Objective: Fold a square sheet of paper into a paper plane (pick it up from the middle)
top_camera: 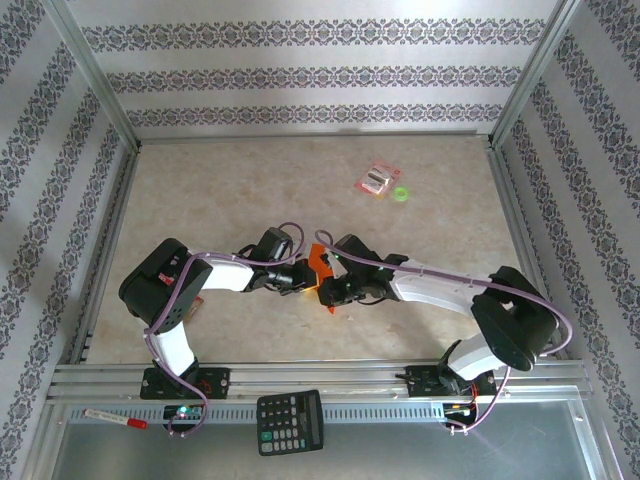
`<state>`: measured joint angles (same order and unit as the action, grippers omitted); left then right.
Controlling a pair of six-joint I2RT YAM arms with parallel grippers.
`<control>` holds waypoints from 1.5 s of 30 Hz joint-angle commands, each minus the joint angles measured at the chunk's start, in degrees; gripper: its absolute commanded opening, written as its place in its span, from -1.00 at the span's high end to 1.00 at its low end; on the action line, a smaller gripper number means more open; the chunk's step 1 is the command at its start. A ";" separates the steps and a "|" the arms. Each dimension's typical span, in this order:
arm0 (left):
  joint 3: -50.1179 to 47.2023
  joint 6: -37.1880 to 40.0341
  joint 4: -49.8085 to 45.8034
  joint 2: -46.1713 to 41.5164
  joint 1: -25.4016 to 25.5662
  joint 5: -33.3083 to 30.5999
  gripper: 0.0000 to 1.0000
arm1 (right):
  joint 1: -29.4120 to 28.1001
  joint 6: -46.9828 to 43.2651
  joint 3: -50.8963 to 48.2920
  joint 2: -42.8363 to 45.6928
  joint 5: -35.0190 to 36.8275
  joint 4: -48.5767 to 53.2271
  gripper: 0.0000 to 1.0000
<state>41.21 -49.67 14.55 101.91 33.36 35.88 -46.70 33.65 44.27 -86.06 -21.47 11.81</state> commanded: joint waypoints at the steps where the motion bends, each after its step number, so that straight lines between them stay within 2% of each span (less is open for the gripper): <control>1: -2.07 2.29 -6.89 2.51 -0.43 -4.41 1.00 | -0.39 2.00 0.95 -3.26 -2.26 -3.30 0.89; 11: -1.45 3.21 -8.28 2.32 -0.38 -5.06 1.00 | 0.82 0.54 -1.27 -8.50 -0.85 -2.50 1.00; 25: 0.02 7.81 -15.58 3.27 -0.41 -8.26 1.00 | 1.75 2.70 -8.45 -7.18 -1.54 -5.18 1.00; 38: 0.27 8.19 -15.83 3.98 -0.41 -8.48 1.00 | 3.21 8.83 -15.18 -4.70 -8.45 -16.14 1.00; 45: 0.71 8.52 -16.30 3.99 -0.41 -8.46 1.00 | 3.51 10.70 -18.00 -3.21 -9.75 -19.81 1.00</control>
<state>43.79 -43.53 9.04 102.17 33.41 35.51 -43.22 42.74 29.12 -89.34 -29.43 -11.64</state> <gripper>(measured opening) 0.049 0.040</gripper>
